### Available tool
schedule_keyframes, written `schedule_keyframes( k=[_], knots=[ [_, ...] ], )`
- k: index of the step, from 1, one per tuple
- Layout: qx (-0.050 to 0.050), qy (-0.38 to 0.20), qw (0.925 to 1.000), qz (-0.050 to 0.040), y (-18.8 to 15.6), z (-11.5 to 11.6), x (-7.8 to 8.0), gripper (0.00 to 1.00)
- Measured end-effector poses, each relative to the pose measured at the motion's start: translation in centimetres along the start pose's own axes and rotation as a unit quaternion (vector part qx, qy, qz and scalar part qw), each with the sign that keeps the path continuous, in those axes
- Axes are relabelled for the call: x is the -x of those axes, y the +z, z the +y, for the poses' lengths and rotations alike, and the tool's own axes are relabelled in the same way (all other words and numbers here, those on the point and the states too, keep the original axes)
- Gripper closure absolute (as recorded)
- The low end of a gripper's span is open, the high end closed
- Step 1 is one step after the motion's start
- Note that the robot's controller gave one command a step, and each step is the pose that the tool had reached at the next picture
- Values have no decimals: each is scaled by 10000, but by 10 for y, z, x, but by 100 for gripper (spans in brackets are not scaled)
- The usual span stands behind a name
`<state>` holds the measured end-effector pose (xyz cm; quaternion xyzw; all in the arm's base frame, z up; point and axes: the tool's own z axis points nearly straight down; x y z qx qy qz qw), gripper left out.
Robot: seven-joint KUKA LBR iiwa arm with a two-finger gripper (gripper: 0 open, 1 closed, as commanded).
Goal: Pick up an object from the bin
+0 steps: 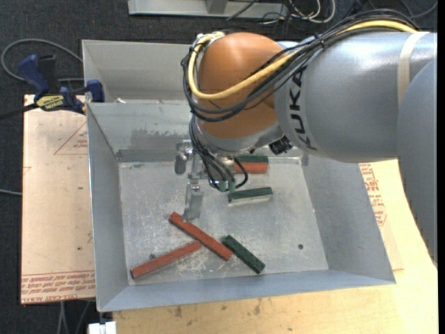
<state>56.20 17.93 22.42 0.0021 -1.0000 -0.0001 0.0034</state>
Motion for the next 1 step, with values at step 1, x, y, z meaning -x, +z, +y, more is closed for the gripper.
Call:
schedule_keyframes(
  k=[1],
  knots=[
    [1, 331, 9995, -6, 158, -71, -13, 0]
  ],
)
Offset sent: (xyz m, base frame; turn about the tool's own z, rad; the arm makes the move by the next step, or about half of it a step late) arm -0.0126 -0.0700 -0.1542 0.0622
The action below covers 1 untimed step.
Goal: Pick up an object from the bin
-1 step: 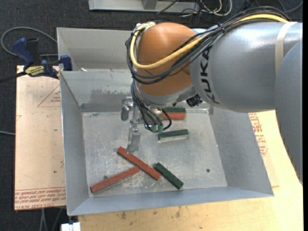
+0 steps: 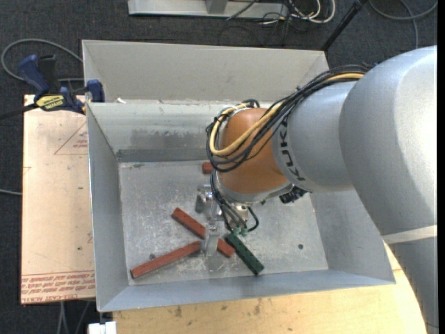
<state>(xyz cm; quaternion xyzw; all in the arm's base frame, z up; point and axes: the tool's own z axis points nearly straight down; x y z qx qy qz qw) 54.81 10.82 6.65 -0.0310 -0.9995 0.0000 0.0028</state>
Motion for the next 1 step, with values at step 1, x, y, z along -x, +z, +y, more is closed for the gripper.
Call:
schedule_keyframes(
  k=[1],
  knots=[
    [12, 243, 9997, -22, -34, 22, -34, 0]
  ],
)
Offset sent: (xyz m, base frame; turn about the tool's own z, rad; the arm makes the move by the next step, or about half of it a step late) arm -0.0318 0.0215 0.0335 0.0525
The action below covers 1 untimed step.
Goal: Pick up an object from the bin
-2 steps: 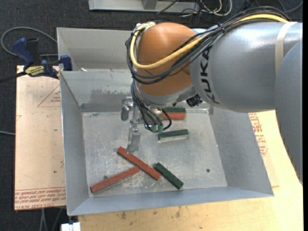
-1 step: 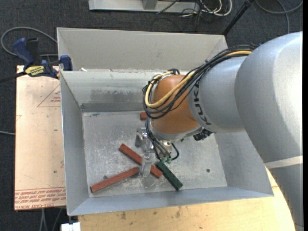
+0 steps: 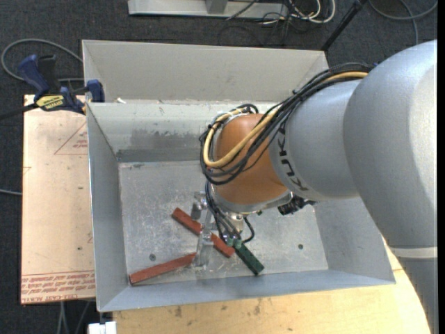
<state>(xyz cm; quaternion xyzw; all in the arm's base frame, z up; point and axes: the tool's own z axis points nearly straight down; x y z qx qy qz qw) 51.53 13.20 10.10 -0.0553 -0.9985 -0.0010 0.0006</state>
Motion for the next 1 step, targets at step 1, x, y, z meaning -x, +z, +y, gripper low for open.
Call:
schedule_keyframes(
  k=[1],
  knots=[
    [-2, 747, 9972, -13, -12, -10, 1, 0]
  ],
)
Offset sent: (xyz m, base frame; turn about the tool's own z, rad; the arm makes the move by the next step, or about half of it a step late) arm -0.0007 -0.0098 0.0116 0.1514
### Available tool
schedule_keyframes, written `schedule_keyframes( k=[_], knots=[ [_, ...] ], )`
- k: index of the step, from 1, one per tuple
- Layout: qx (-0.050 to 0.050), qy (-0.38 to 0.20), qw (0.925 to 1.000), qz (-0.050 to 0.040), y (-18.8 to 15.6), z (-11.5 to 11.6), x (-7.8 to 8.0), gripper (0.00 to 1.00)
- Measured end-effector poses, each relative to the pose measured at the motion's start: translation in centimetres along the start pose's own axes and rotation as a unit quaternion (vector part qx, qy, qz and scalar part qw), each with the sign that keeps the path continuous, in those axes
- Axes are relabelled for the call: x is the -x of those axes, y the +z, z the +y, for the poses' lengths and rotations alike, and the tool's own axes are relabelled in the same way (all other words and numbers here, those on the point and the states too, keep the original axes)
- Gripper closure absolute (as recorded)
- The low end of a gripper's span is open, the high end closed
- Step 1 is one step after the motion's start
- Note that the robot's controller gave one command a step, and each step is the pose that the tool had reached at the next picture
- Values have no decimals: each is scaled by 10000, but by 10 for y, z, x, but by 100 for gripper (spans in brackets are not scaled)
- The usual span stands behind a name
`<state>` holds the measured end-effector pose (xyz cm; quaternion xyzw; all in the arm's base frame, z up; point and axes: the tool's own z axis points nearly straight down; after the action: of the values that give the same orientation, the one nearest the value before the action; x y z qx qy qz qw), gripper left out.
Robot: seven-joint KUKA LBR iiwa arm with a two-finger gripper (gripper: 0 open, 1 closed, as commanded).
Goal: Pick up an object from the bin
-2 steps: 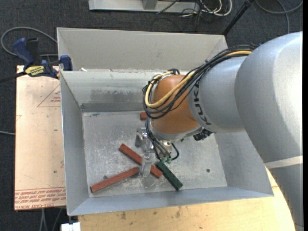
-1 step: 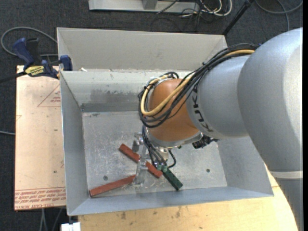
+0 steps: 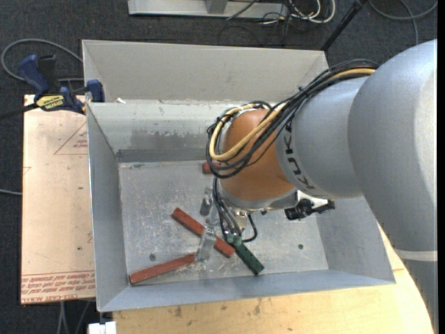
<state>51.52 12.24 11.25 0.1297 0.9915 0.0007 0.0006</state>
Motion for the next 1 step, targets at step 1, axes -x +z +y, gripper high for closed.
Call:
schedule_keyframes(
  k=[1],
  knots=[
    [-7, 620, 9981, 28, 44, 5, 4, 0]
  ],
)
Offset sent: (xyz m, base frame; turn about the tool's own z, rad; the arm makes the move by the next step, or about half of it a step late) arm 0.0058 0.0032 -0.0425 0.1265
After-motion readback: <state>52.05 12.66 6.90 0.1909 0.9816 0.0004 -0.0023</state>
